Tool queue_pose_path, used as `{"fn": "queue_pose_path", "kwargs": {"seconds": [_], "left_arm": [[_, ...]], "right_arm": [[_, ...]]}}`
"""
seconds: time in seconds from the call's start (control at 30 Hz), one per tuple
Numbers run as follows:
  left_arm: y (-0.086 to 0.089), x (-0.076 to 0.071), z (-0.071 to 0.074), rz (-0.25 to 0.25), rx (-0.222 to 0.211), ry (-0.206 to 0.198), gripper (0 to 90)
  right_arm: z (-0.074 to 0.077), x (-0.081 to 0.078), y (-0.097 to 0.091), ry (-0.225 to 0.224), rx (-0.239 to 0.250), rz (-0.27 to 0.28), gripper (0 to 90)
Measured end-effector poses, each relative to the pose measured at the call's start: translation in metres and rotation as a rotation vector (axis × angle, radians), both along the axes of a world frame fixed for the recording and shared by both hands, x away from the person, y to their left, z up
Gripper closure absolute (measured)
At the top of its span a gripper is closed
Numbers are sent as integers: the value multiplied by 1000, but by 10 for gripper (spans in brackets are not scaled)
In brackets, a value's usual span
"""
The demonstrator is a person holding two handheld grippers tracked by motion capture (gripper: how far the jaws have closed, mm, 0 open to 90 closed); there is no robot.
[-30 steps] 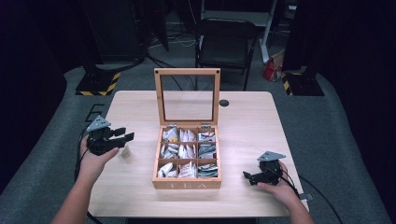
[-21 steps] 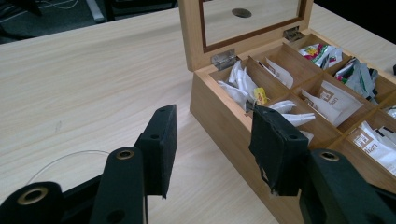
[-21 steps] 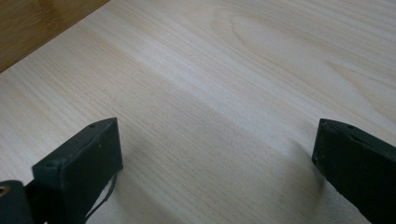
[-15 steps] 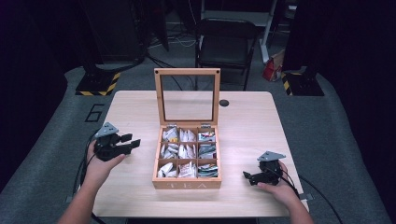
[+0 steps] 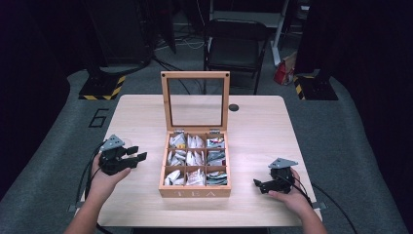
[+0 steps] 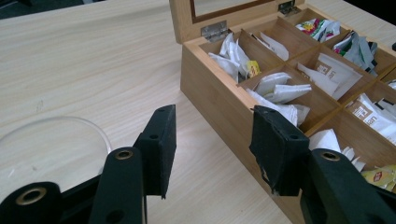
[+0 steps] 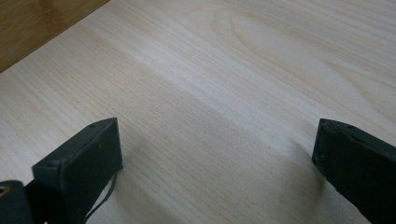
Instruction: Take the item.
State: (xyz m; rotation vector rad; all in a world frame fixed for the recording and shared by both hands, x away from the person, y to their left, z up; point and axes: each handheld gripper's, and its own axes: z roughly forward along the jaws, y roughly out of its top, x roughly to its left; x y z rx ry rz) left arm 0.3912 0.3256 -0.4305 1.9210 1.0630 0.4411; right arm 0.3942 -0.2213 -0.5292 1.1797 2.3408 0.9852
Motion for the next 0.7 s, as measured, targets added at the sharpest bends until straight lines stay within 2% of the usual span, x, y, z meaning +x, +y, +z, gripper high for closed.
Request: {"fn": "queue_pose_path", "kwargs": {"seconds": [0.13,0.7], "left_arm": [[0,-3,-6,-2,9,12,504],[1,-10,-29,3,-4,33,501]], "right_arm": [[0,0,0,0,0,0,9],[0,0,0,0,0,0,9]]}}
